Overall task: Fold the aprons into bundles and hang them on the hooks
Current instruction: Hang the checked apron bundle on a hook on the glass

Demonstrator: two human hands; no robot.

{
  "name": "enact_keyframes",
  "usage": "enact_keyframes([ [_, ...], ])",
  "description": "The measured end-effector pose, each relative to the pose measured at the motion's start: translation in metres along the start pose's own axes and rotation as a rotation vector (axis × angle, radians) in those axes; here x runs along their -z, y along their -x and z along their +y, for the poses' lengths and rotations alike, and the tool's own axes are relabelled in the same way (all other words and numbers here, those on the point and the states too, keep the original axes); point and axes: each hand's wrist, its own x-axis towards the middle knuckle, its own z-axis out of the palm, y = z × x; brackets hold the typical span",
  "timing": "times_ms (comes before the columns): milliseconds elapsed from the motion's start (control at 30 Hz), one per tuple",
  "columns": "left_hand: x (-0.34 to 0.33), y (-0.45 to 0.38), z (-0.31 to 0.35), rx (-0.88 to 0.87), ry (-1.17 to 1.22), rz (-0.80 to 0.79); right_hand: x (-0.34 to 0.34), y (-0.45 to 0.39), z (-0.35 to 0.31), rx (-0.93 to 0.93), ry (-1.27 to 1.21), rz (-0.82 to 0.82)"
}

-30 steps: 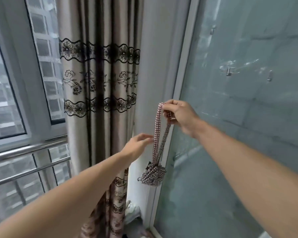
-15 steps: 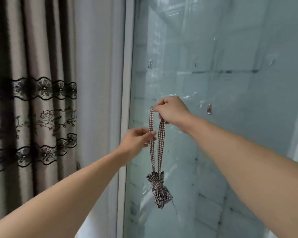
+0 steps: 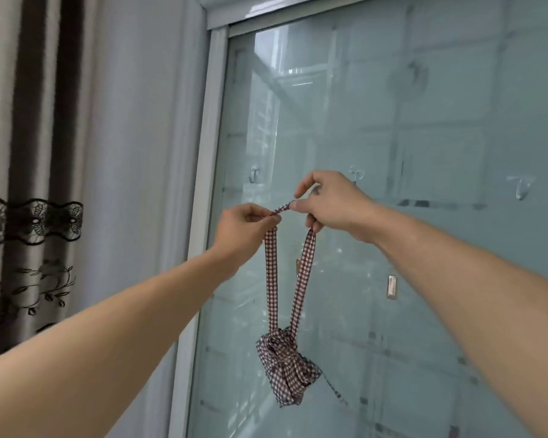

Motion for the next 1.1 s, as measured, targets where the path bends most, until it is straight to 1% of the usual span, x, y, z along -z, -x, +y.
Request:
enact_keyframes([
  [67, 0.003, -0.015, 0.01, -0.042, 0.005, -0.016, 0.006, -0.011, -0.012, 0.096, 0.132, 0.094],
  [133, 0.006, -0.029, 0.02, -0.106, -0.02, -0.01, 0.012, -0.019, -0.021, 0.168, 0.179, 0.16],
  [200, 0.011, -0.039, 0.026, -0.132, -0.016, -0.008, 0.016, -0.023, -0.028, 0.177, 0.195, 0.189],
  [233, 0.015, -0.043, 0.027, -0.122, -0.013, -0.043, 0.016, -0.026, -0.031, 0.17, 0.221, 0.186],
  [300, 0.022, -0.048, 0.026, -0.092, -0.071, -0.193, 0.017, -0.027, -0.033, 0.134, 0.291, 0.126],
  [367, 0.028, -0.049, 0.018, -0.052, -0.168, -0.394, 0.014, -0.021, -0.03, 0.091, 0.408, 0.008],
  [433, 0.03, -0.045, 0.006, -0.005, -0.263, -0.552, 0.008, -0.012, -0.022, 0.067, 0.621, -0.119],
  [500, 0.025, -0.037, -0.008, 0.009, -0.355, -0.624, 0.0, -0.002, -0.012, 0.068, 0.85, -0.156],
  [533, 0.02, -0.031, -0.014, 0.001, -0.396, -0.632, -0.004, 0.004, -0.005, 0.089, 0.936, -0.132],
  [600, 0.008, -0.023, -0.021, -0.038, -0.459, -0.607, -0.012, 0.012, 0.005, 0.144, 1.023, -0.069],
  [767, -0.005, -0.013, -0.032, -0.091, -0.517, -0.499, -0.021, 0.026, 0.022, 0.163, 1.037, 0.035],
  [833, -0.004, -0.008, -0.036, -0.087, -0.526, -0.503, -0.022, 0.031, 0.024, 0.132, 1.013, 0.006],
  [967, 0.0, 0.005, -0.042, -0.074, -0.549, -0.557, -0.024, 0.035, 0.021, 0.08, 0.987, -0.104],
  [1067, 0.002, 0.017, -0.047, -0.049, -0.544, -0.555, -0.029, 0.037, 0.014, 0.062, 1.013, -0.146],
  [1100, 0.003, 0.02, -0.048, -0.037, -0.531, -0.555, -0.03, 0.038, 0.011, 0.068, 1.035, -0.136],
])
